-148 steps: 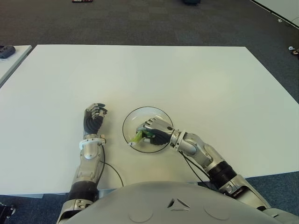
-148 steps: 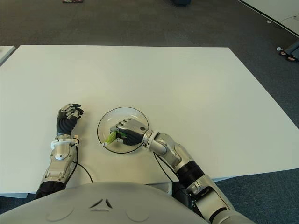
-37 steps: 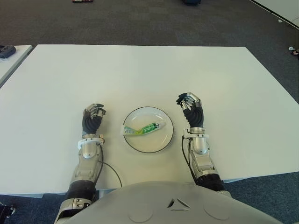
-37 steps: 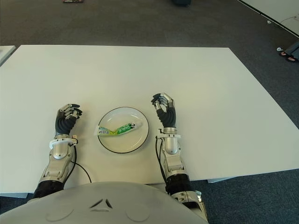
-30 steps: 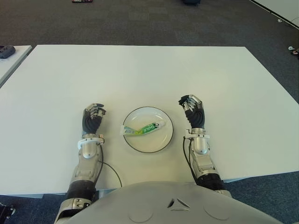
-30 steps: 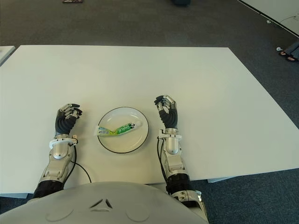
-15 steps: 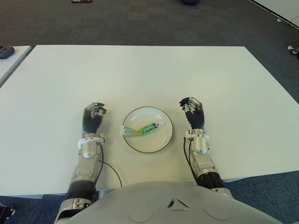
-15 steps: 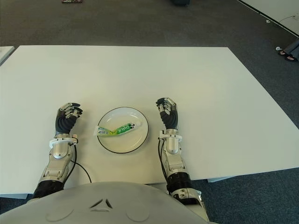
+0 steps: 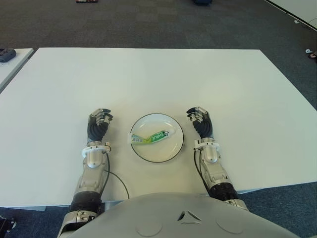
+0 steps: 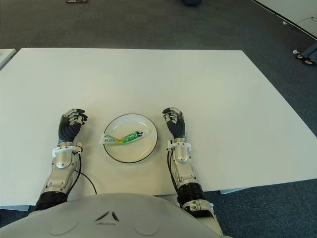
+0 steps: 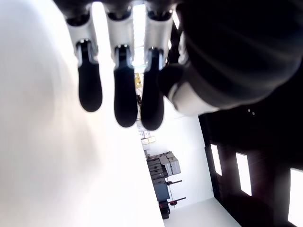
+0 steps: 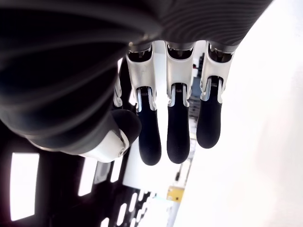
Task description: Put the toothpaste on the table into the plate.
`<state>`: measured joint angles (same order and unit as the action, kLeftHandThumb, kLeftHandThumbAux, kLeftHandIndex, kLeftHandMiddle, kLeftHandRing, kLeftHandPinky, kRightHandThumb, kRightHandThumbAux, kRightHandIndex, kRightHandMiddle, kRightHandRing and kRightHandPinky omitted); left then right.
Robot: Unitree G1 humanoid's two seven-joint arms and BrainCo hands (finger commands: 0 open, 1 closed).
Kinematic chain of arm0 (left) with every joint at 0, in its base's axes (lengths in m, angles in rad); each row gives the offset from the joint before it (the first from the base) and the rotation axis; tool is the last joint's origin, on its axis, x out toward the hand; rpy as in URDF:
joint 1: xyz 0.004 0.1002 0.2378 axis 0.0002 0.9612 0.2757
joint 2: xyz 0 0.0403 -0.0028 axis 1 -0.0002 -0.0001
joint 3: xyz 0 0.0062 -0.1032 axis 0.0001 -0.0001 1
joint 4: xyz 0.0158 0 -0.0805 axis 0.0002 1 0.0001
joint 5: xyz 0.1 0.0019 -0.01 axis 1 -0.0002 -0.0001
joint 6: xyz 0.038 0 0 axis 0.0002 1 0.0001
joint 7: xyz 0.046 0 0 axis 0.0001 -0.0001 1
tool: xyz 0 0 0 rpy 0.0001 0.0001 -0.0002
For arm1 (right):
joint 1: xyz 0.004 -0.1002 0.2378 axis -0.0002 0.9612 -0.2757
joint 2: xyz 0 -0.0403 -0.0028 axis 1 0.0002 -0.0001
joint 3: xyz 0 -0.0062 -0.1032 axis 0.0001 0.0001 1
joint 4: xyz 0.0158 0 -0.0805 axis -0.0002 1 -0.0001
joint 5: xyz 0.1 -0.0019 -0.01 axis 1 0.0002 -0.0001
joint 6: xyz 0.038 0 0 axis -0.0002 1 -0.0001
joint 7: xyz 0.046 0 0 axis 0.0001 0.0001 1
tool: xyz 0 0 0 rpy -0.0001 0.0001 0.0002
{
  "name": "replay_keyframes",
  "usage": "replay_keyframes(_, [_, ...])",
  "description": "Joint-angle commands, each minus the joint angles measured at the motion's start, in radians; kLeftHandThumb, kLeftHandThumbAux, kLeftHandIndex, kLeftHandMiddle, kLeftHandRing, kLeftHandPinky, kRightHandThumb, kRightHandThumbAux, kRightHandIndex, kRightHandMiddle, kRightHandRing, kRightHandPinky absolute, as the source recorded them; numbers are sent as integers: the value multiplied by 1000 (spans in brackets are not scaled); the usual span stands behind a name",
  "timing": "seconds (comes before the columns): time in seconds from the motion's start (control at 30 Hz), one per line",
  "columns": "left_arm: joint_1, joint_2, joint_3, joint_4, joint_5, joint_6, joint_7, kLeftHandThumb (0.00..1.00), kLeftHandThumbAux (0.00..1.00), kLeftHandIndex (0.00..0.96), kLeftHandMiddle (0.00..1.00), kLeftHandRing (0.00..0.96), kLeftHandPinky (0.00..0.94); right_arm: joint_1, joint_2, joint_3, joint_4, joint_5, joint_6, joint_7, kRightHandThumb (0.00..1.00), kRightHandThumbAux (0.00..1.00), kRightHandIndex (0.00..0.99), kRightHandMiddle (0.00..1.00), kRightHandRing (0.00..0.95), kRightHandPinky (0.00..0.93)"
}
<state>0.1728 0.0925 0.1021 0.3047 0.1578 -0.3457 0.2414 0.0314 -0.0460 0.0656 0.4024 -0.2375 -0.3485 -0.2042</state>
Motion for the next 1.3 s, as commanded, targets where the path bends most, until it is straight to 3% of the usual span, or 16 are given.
replay_keyframes(0.03, [-3,5,-4,-7,-5,6,-18,705,722,428,544,533,498,-15,-13,2,-11,-3,95,29,705,736,418,450,454,453])
replay_keyframes(0.43, [-8,8,-9,0,4,15,-17,707,721,429,556,540,487,-19,-11,-3,-32,10,186,42,712,735,417,441,430,424])
replay_keyframes(1.3, [-4,5,-4,-5,-3,14,-15,708,720,429,551,534,479,3,5,-3,-78,29,212,56,715,734,417,433,422,426])
